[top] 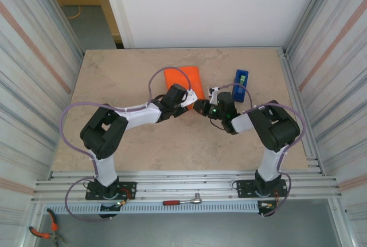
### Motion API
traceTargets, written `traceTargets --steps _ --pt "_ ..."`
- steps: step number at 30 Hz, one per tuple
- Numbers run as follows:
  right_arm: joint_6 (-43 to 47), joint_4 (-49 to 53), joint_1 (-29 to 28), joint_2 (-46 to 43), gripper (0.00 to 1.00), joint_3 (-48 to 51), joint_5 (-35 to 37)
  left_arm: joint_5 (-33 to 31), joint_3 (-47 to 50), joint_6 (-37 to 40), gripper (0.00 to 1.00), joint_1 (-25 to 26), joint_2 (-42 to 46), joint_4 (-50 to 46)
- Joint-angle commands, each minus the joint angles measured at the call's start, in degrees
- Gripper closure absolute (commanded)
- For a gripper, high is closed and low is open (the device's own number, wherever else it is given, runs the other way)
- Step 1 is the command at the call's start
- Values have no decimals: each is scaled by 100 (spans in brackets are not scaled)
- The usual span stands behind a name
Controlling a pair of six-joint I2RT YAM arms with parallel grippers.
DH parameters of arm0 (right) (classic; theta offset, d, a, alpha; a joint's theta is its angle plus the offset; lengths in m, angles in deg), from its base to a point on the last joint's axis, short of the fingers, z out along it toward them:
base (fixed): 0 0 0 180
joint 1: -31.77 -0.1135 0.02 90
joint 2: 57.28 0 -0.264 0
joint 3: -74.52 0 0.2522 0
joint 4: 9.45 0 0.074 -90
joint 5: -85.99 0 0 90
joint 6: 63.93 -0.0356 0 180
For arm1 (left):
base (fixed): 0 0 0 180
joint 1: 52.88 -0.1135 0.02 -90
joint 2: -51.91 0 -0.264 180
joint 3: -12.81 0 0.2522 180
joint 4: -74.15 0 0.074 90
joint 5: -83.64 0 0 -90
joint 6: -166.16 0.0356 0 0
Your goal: Wrap the gift box in paper
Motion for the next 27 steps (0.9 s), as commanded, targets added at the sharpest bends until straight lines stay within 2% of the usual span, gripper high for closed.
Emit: traceTargets --steps 1,9,23,27 --pt "-147 -261 63 142 100 -127 120 206 106 -134 40 16 -69 -442" --pt "-258 -350 116 266 100 -195 40 200 106 -126 40 25 -61 -458" --pt "-286 -203 147 -41 85 -73 -14 207 83 -121 41 25 -83 -466" --pt "-275 -125 168 -18 83 -79 -12 209 88 -126 41 25 -84 -466"
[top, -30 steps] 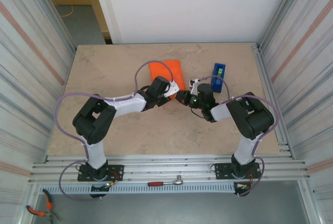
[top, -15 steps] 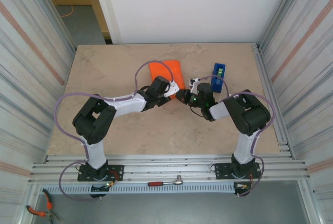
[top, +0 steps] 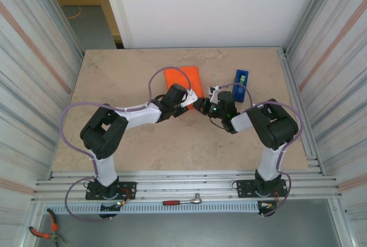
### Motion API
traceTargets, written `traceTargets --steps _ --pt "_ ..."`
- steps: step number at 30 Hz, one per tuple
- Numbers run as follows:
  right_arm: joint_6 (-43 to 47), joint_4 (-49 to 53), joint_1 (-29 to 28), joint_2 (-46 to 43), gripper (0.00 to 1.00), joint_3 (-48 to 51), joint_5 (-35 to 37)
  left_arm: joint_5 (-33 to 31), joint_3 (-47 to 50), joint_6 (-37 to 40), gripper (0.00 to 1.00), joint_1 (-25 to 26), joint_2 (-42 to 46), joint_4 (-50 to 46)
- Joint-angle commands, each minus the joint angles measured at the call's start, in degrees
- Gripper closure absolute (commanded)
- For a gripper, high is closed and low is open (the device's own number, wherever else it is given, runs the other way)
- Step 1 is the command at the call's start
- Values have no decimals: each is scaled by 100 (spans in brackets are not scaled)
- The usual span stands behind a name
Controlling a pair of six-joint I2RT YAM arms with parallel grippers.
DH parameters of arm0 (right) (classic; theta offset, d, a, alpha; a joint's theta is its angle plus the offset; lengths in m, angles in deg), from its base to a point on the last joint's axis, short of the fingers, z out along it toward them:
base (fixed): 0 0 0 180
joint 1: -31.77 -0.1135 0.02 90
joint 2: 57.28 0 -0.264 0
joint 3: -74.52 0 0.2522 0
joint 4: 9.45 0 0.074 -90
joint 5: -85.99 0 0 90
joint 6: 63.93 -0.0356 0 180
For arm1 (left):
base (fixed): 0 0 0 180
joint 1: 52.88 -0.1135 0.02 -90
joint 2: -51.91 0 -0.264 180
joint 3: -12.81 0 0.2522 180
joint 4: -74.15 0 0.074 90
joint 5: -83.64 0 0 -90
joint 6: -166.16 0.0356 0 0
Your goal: Wrap the gift box in paper
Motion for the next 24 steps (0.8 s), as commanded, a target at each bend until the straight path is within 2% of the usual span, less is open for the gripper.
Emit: traceTargets --steps 1,24 --pt "0 86 95 -149 83 -11 57 211 83 -126 41 25 -81 -462" --pt "-44 135 129 -320 75 84 47 221 36 -117 45 23 -121 -517"
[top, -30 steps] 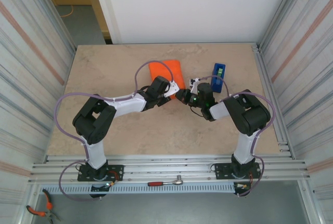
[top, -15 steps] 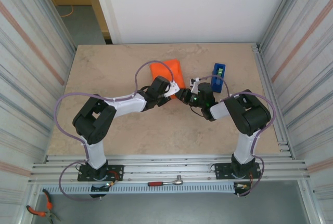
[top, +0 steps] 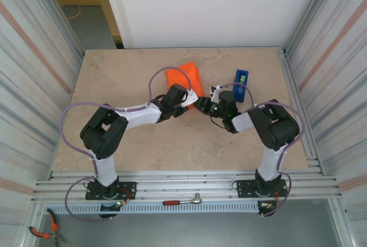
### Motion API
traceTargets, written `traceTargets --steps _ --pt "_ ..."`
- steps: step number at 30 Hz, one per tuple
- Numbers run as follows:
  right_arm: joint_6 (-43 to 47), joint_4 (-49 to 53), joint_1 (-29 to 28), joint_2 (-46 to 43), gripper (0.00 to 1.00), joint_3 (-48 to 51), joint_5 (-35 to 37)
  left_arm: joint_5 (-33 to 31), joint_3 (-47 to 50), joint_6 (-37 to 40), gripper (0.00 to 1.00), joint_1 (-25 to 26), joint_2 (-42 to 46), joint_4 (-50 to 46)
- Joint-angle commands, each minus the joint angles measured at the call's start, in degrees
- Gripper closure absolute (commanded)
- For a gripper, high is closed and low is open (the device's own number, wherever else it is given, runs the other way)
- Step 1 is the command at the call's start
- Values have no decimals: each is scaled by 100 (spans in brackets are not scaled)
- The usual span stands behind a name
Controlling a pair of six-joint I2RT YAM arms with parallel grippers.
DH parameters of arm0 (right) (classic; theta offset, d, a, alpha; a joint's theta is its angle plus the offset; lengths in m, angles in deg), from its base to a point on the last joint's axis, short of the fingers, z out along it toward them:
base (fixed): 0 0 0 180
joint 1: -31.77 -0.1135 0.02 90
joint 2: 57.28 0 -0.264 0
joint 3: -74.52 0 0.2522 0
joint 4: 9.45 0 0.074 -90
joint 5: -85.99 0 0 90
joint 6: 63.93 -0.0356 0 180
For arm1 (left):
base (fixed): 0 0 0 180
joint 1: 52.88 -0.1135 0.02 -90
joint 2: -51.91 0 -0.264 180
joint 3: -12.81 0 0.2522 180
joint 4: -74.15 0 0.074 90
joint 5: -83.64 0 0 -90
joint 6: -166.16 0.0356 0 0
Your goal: Wrap the gift box in paper
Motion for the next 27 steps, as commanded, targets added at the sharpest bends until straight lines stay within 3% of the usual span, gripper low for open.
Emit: traceTargets --steps 1,18,24,27 --pt "-40 96 76 -223 75 73 32 216 37 -119 45 19 -121 -544" --pt "-40 163 128 -342 67 198 45 212 16 -118 46 19 -142 -554" --pt "-33 309 278 -753 67 513 106 213 12 -127 45 19 -138 -561" --pt "67 564 290 -942 81 550 21 211 3 -115 46 19 -145 -562"
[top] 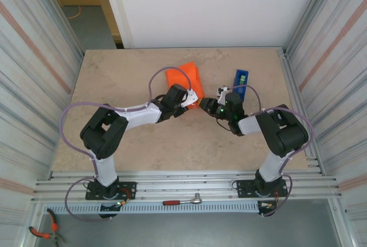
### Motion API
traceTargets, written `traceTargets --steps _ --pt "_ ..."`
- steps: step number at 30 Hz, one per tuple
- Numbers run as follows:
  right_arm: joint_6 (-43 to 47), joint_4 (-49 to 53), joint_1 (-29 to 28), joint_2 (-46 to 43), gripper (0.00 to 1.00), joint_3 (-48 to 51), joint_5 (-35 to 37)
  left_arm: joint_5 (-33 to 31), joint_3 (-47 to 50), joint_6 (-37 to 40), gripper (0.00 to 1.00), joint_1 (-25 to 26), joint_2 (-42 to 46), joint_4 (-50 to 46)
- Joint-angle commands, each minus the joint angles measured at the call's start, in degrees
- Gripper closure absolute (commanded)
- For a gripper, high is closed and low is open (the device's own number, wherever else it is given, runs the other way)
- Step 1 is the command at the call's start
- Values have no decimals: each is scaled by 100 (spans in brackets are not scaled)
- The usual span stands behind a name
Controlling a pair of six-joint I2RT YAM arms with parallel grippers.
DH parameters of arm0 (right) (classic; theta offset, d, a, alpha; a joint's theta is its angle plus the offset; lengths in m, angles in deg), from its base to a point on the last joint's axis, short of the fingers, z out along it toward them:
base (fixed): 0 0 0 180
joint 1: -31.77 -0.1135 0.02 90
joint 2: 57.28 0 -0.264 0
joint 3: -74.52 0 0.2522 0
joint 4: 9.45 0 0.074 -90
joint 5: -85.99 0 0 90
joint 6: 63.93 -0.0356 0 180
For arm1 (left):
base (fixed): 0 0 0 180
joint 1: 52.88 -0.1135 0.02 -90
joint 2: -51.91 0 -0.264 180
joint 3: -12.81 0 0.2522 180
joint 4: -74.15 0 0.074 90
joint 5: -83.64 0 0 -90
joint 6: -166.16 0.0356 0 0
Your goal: Wrap the gift box in paper
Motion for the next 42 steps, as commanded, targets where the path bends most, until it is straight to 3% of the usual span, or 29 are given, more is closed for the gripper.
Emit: traceTargets --steps 1,4,18,42 --pt "112 322 24 -310 87 23 -57 206 24 -124 46 21 -138 -547" --pt "112 322 12 -288 100 -1 -236 211 26 -124 46 21 -140 -541" --pt "-7 109 -330 250 100 -567 -482 208 24 -121 46 21 -142 -542" --pt "-190 -250 -131 1198 100 -966 -513 200 -1 -114 46 21 -165 -573"
